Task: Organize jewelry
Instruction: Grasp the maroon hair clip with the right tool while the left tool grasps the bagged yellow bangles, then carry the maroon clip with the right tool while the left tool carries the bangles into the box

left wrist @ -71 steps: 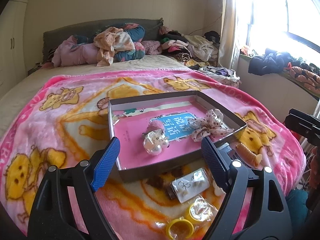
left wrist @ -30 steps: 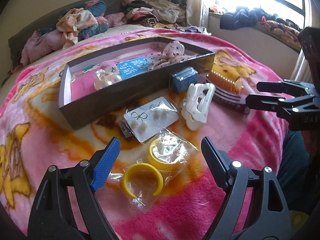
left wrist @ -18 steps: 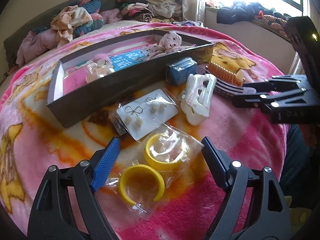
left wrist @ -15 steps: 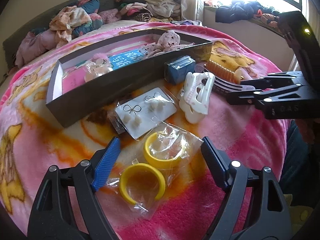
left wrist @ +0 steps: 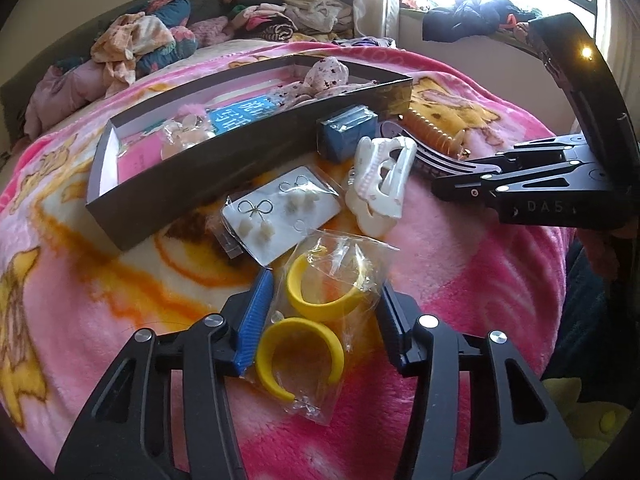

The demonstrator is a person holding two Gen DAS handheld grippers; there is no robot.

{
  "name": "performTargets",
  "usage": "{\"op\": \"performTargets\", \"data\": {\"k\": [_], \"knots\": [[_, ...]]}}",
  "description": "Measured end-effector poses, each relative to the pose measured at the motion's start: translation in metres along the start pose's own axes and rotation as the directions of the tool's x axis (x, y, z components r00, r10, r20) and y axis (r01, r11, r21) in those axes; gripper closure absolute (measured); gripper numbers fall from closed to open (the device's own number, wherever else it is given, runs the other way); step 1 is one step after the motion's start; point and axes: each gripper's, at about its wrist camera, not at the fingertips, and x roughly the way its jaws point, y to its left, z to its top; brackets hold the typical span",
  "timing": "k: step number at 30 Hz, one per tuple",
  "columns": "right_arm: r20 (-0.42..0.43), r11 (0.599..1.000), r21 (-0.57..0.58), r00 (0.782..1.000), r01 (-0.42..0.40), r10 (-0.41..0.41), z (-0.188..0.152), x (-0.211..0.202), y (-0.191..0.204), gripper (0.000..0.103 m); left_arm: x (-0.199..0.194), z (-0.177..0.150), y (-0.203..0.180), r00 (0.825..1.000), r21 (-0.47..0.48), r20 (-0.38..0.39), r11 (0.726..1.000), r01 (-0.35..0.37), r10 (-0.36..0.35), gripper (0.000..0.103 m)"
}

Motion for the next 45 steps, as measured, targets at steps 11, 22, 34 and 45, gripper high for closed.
{"op": "performTargets", "data": {"k": [11,22,34,45], "knots": [[0.050,0.997,0.056,0.997,-0.054,0.052,-0.012,-0.030,0.000,0.072,-0.014,0.004,-0.008,0.999,-0.012,0.021,0.999,0.035,-0.034,0.070],[0.113,0.996,0.049,0.991,-0.076,0.071,-0.012,-0.056,0.007,0.072,-0.033,0.022,-0.003,0.996,-0.042,0.086,0.999,0.023,-0.019,0.070],[0.156,0.996,-0.010,0.984,-0.089,0.089,0.007,-0.068,0.026,0.072,-0.046,0.037,0.022,0.991,-0.098,0.133,0.995,-0.019,0.032,0.070],[0.171,0.991,-0.064,0.977,-0.116,0.125,0.035,-0.063,0.047,0.072,-0.051,0.051,0.057,0.982,-0.174,0.157,0.982,-0.072,0.100,0.070]]}}
